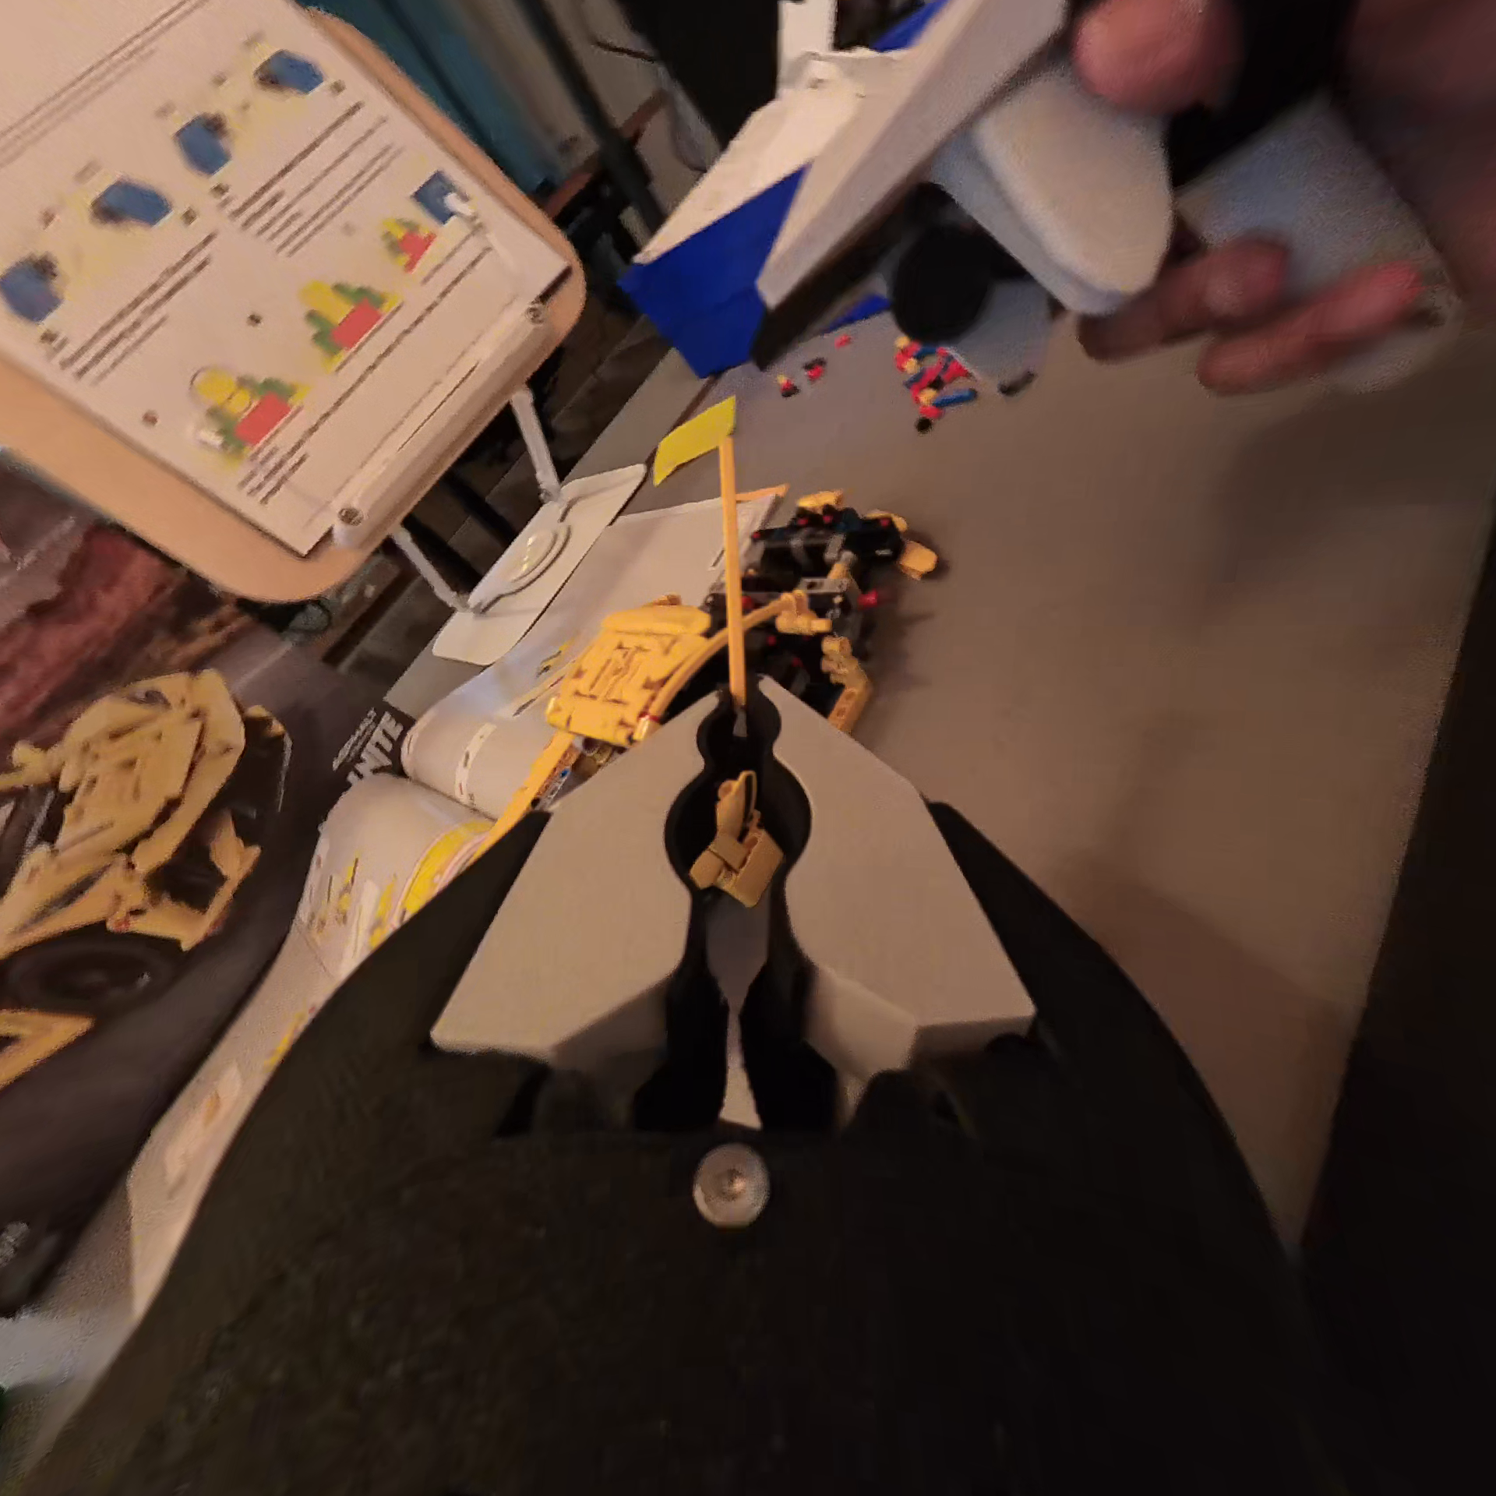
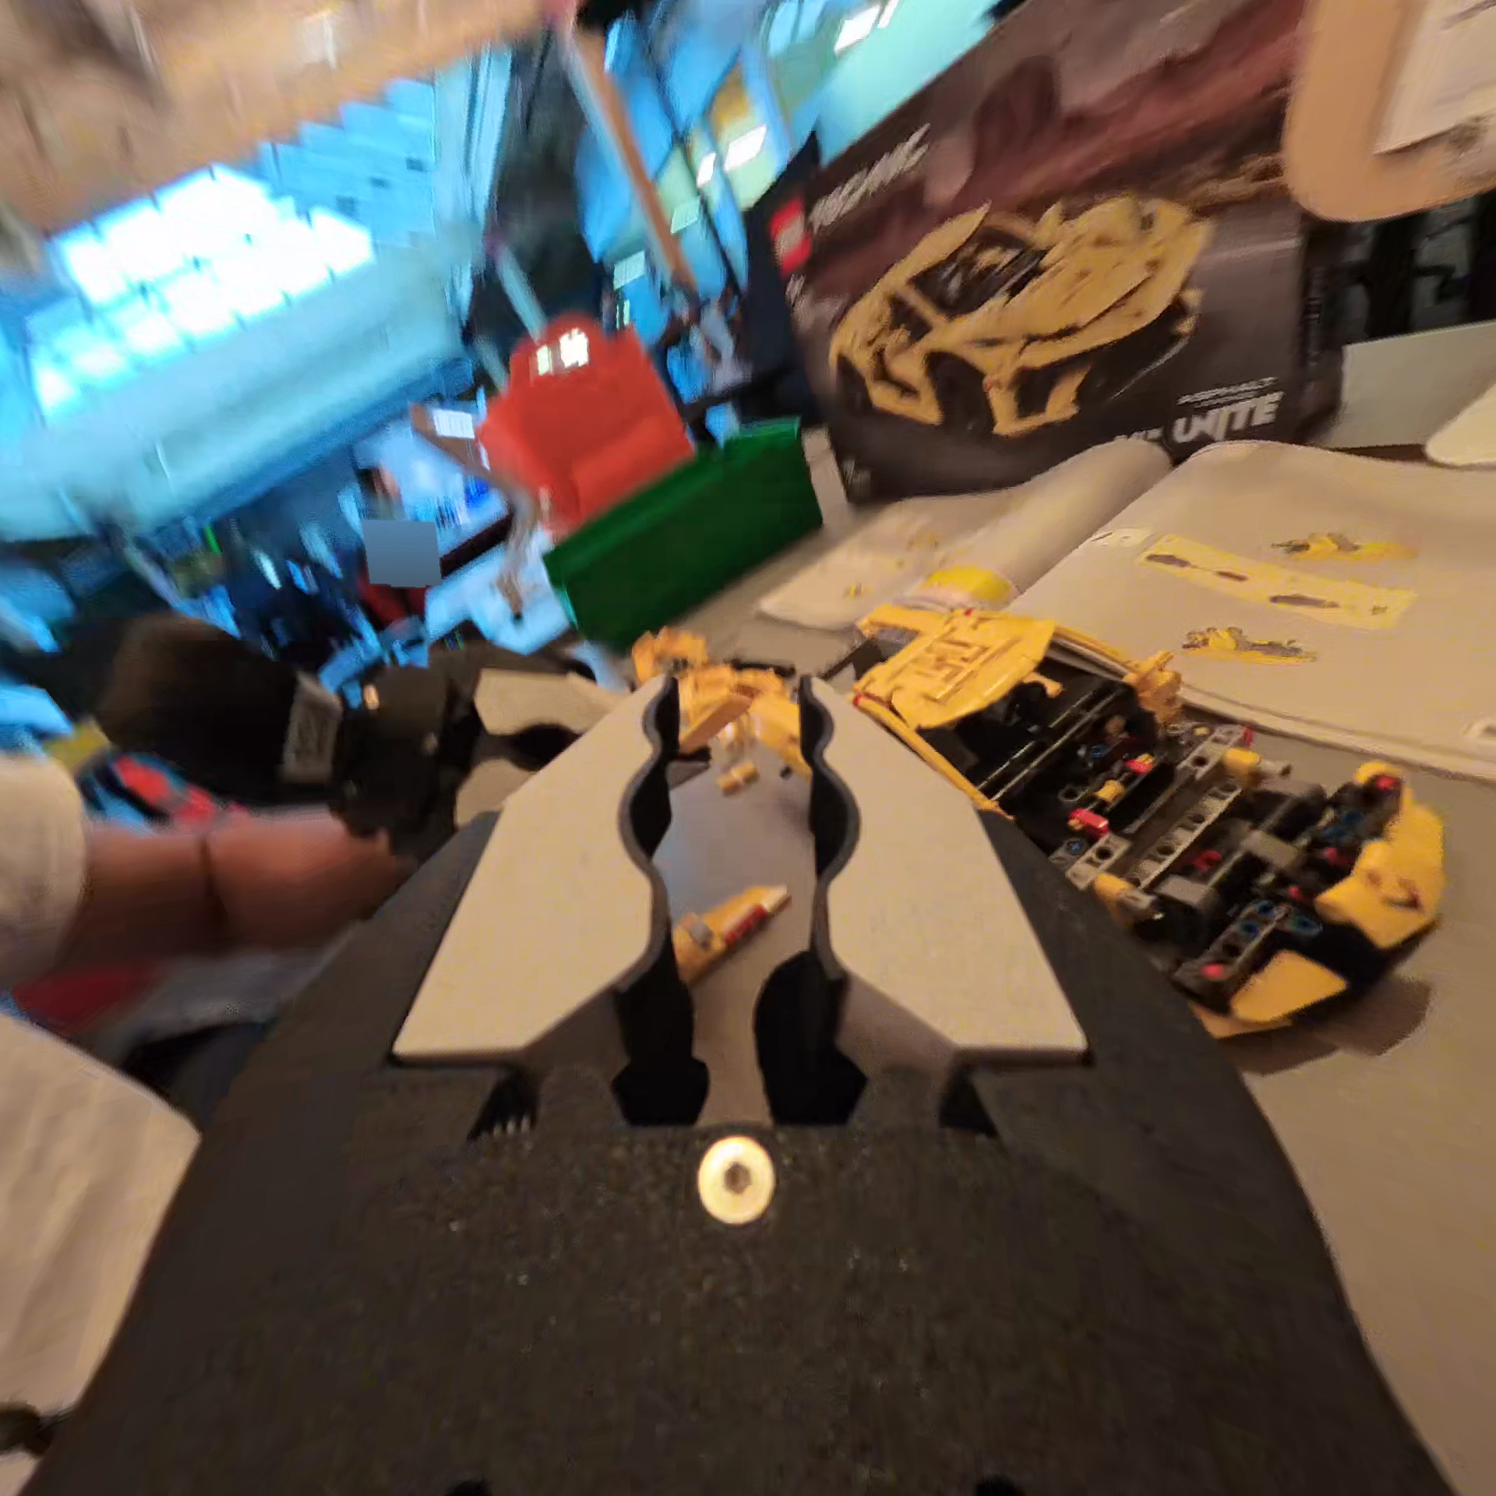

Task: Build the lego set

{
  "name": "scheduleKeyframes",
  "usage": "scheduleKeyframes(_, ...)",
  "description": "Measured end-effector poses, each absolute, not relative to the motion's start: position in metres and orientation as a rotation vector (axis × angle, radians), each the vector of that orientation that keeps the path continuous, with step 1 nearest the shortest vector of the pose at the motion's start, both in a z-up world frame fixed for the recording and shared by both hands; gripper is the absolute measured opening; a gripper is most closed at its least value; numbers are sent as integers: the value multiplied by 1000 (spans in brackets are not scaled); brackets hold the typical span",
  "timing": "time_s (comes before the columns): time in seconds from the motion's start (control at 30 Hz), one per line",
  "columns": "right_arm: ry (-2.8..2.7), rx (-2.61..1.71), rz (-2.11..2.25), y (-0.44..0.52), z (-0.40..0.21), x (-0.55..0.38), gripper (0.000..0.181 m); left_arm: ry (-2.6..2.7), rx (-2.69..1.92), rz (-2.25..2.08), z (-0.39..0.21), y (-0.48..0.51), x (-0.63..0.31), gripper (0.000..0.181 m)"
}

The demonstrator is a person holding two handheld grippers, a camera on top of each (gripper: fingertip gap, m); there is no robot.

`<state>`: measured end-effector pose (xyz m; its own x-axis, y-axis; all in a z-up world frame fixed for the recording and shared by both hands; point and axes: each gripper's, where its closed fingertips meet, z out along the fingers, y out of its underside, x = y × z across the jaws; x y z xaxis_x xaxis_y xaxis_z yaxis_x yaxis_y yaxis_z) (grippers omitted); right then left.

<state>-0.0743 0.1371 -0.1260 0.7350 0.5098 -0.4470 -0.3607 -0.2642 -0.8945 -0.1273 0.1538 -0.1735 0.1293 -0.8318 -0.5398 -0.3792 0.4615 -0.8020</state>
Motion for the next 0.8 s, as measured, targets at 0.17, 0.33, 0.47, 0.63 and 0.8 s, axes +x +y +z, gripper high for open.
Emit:
scheduleKeyframes(0.17, 98, -1555, 1131, 144, -134, -96, 25, 1370, -1202, -506, -164, 149, -121, 2)
scheduleKeyframes(0.33, 133, -1507, 1196, 146, -136, -103, 12, 1368, -1218, -516, -165, 146, -118, 2)
scheduleKeyframes(0.47, 122, -1494, 1174, 147, -134, -102, 6, 1374, -1226, -550, -166, 142, -117, 2)
scheduleKeyframes(0.63, 114, -1486, 1210, 147, -134, -104, 6, 1396, -1234, -607, -168, 134, -115, 2)
scheduleKeyframes(0.8, 97, -1503, 1173, 147, -135, -104, 6, 1379, -1259, -623, -168, 136, -115, 2)
